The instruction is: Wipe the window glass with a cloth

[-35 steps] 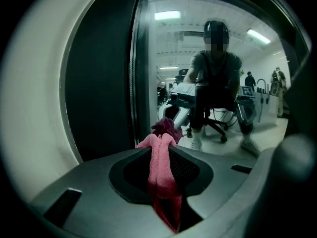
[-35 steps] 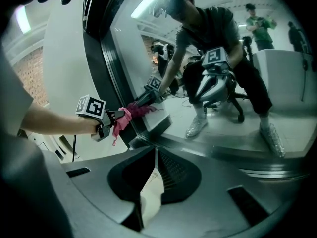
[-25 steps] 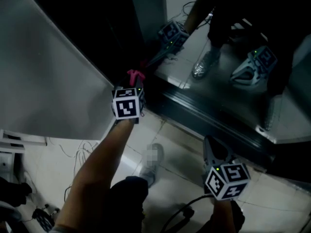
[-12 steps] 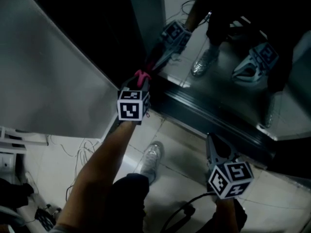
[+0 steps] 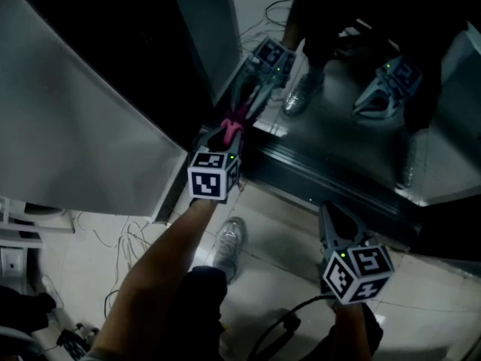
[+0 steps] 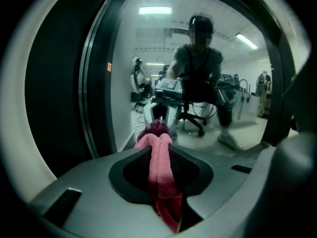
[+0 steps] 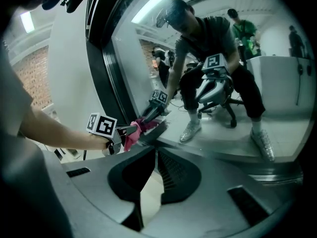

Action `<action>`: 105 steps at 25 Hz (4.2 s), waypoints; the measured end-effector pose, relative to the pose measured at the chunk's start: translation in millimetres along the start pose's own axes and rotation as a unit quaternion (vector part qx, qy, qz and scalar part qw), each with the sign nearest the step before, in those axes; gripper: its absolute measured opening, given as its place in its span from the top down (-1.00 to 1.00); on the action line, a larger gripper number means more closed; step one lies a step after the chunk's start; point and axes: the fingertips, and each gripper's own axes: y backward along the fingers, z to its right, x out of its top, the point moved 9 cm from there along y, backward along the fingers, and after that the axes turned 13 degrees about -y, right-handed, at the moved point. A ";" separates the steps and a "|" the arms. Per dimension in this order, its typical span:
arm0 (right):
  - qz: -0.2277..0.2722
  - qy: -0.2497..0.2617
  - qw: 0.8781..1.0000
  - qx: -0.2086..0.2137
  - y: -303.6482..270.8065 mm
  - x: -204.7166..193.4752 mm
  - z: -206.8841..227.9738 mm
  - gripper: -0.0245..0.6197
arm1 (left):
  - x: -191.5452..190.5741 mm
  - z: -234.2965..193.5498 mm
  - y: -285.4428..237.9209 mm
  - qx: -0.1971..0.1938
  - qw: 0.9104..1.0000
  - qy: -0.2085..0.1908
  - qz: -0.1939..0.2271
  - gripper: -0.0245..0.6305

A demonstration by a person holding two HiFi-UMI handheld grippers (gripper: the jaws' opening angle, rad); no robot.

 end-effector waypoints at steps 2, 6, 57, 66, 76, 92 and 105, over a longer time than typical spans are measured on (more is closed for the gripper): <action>0.002 -0.005 1.000 -0.005 7.0 -0.6 6.1 0.87 | 3.1 15.8 -0.6 -0.014 1.000 -0.007 0.002 0.64; 0.014 -0.018 1.000 -0.009 24.3 -4.1 17.9 0.87 | 8.6 55.1 -3.0 -0.046 0.999 -0.022 0.003 0.64; 0.163 -0.123 0.973 -0.105 240.5 -14.0 163.0 0.87 | 85.3 431.6 -5.5 -0.249 0.965 -0.074 0.045 0.64; 0.172 -0.149 0.965 -0.128 265.6 -26.8 182.4 0.87 | 97.1 483.9 -3.7 -0.283 0.954 -0.082 0.060 0.64; 0.195 -0.168 0.956 -0.140 287.1 -37.3 202.1 0.87 | 104.1 542.8 -6.6 -0.325 0.939 -0.090 0.072 0.64; 0.183 -0.224 0.947 -0.139 304.3 -52.3 220.6 0.87 | 73.3 618.2 -25.2 -0.367 0.927 -0.052 0.064 0.64; 0.158 -0.235 0.943 -0.176 303.7 -62.6 233.5 0.87 | 49.9 625.9 -43.0 -0.352 0.934 -0.053 0.031 0.64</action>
